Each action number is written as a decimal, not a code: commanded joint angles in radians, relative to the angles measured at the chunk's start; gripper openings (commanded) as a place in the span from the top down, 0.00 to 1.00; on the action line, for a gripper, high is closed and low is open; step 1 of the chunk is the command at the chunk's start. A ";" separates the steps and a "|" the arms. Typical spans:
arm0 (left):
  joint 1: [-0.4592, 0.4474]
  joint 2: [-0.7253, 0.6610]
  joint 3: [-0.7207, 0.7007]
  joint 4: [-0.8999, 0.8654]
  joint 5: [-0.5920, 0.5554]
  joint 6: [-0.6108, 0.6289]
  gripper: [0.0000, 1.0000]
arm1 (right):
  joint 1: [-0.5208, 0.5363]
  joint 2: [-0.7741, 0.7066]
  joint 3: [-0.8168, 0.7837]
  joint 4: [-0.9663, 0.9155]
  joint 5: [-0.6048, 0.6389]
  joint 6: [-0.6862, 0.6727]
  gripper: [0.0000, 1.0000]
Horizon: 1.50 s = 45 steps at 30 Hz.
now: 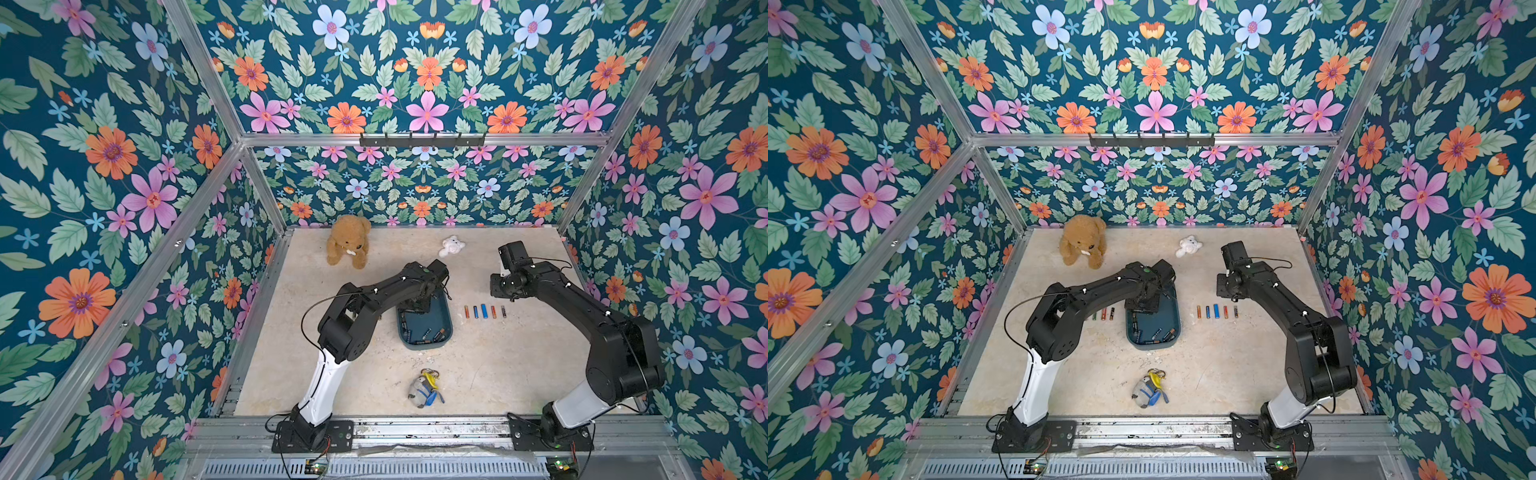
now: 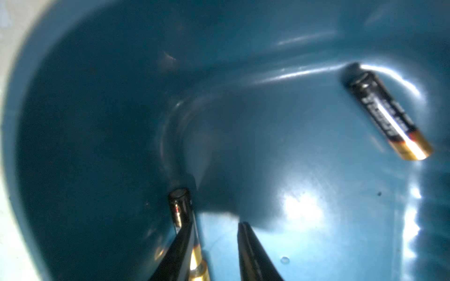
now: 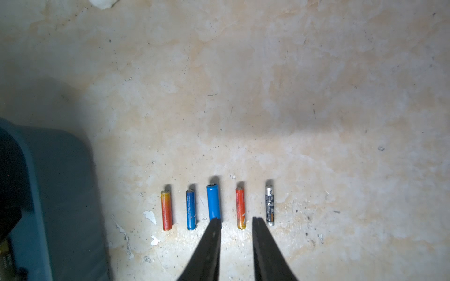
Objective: Take the batteries out of the storage box
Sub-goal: Pick up the battery from the storage box.
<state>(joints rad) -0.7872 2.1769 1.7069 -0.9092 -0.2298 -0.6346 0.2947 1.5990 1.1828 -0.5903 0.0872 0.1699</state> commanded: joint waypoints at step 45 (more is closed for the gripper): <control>0.013 -0.021 -0.079 0.115 0.064 0.019 0.82 | 0.001 0.002 0.042 -0.039 0.020 -0.007 0.72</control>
<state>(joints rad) -0.7776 2.1612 1.6367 -0.8211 -0.2016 -0.6243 0.2943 1.5970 1.2129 -0.6163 0.1017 0.1646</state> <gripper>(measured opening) 0.205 0.283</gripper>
